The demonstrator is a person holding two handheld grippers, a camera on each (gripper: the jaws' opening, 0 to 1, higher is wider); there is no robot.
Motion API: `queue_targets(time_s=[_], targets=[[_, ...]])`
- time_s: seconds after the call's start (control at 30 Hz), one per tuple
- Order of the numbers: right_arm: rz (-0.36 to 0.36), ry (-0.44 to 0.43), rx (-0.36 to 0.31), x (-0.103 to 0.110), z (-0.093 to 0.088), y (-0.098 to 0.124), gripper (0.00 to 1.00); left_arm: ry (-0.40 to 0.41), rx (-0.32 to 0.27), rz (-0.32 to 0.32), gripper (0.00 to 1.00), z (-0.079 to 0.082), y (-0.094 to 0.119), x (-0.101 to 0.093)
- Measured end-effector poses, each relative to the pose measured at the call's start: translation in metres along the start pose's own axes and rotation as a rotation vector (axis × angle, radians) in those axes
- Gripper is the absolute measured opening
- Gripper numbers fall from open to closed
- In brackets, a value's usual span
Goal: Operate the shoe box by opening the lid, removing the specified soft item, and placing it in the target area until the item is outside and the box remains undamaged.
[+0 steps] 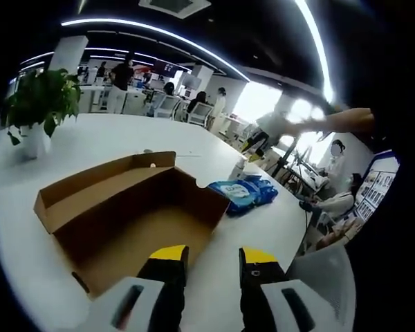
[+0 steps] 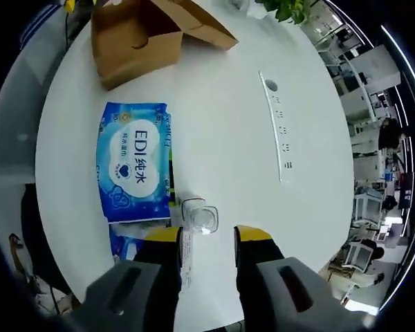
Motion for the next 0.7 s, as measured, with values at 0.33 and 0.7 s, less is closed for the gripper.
queue_targets(time_s=[0.33,0.7], targets=[[-0.087,-0.231,-0.068,0.020,-0.010,0.035,0.28,-0.009,-0.018,-0.004,0.29,-0.001,0.006,-0.009],[-0.179,-0.520,-0.199,0.042,-0.023,0.063,0.30,0.007,-0.057,0.016,0.29,-0.003,0.021,-0.009]])
Point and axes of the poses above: the point that each gripper's makers call its tool centre point, and the gripper's own axes: y roughly backward along the fingers, x roughly to its left, z roughly out of its top, the point moved 5 cm from there along y, roughly backward along the fingers, and after that the axes turned 14 degrees about y, right-handed, at the moved point
